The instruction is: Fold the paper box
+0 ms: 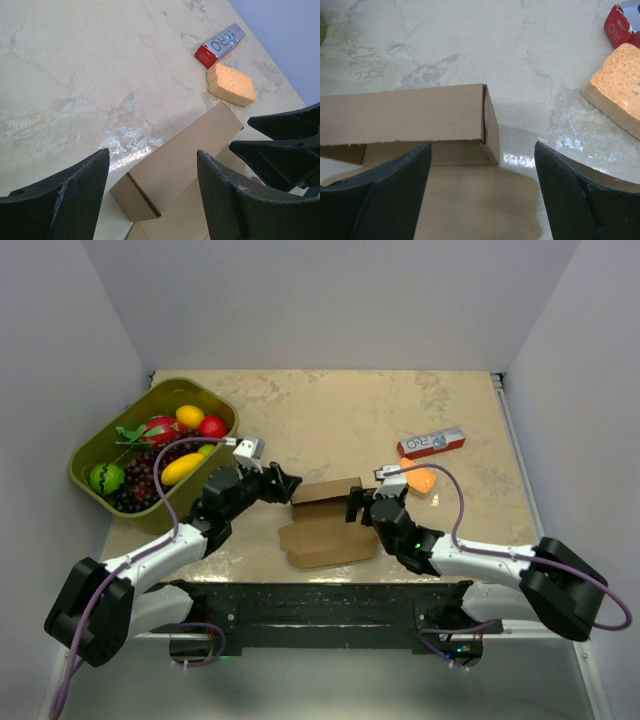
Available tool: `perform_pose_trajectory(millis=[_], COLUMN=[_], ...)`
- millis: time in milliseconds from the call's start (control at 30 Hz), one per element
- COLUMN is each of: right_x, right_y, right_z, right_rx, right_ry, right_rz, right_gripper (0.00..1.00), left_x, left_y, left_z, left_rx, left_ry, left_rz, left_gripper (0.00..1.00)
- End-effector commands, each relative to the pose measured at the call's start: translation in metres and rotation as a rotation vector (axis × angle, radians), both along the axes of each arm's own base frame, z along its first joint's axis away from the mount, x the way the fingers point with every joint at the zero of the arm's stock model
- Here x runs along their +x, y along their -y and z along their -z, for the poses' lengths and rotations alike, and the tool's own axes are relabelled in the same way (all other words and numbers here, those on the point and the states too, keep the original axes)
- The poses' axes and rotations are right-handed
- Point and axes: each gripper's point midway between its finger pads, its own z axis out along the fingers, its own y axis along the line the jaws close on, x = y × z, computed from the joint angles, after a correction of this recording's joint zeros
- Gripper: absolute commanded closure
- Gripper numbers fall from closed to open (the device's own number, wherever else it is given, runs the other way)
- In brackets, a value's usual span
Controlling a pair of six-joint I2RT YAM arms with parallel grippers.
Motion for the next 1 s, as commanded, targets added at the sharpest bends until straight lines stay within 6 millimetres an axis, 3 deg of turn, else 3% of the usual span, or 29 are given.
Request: perform_pose_trajectory(millis=[0,33,133,167,200,233,300,333,400,467,500,567,700,867,967], right_x=[-0.027,-0.026,-0.036,-0.032,-0.034,-0.034,-0.036,-0.038,-0.045,-0.053,-0.056,-0.063,-0.08,-0.088,-0.089], right_y=[0.02,0.018,0.027,0.036,0.04,0.042,0.044,0.045,0.044,0.043,0.045,0.048,0.041,0.03,0.03], right_z=[0.005,-0.015,-0.019,-0.018,-0.013,-0.01,-0.003,-0.002,0.002,0.006,0.008,0.018,0.039,0.051,0.057], right_rx=[-0.017,0.03,0.05,0.058,0.06,0.073,0.106,0.102,0.09,0.089,0.082,0.071,0.102,0.147,0.115], right_ry=[-0.147,-0.135,-0.225,-0.25,-0.289,-0.317,-0.386,-0.4,-0.433,-0.46,-0.473,-0.508,-0.594,-0.653,-0.681], right_rz=[0.01,0.016,0.024,0.048,0.041,0.03,-0.007,-0.015,-0.036,-0.062,-0.062,-0.057,-0.098,-0.131,-0.121], right_gripper=[0.08,0.05,0.01,0.01,0.02,0.02,0.06,0.07,0.1,0.14,0.15,0.19,0.25,0.31,0.32], left_x=[0.005,0.003,-0.004,-0.005,-0.018,-0.012,-0.023,-0.021,-0.027,-0.022,-0.02,-0.012,0.002,-0.003,-0.006], left_y=[0.0,0.004,0.024,0.029,0.042,0.046,0.057,0.063,0.067,0.07,0.066,0.067,0.066,0.067,0.064], left_z=[-0.025,-0.027,-0.034,-0.037,-0.029,-0.047,-0.044,-0.061,-0.059,-0.082,-0.074,-0.089,-0.082,-0.054,-0.049], left_rx=[0.086,0.087,0.16,0.201,0.244,0.261,0.305,0.299,0.34,0.38,0.437,0.48,0.547,0.56,0.562], left_ry=[0.071,0.074,0.086,0.105,0.078,0.114,0.086,0.11,0.082,0.135,0.11,0.157,0.186,0.167,0.157], left_rz=[0.009,0.02,0.059,0.069,0.125,0.103,0.163,0.18,0.241,0.263,0.267,0.27,0.249,0.284,0.285], left_gripper=[0.26,0.27,0.27,0.28,0.28,0.28,0.27,0.28,0.27,0.26,0.26,0.25,0.24,0.23,0.23])
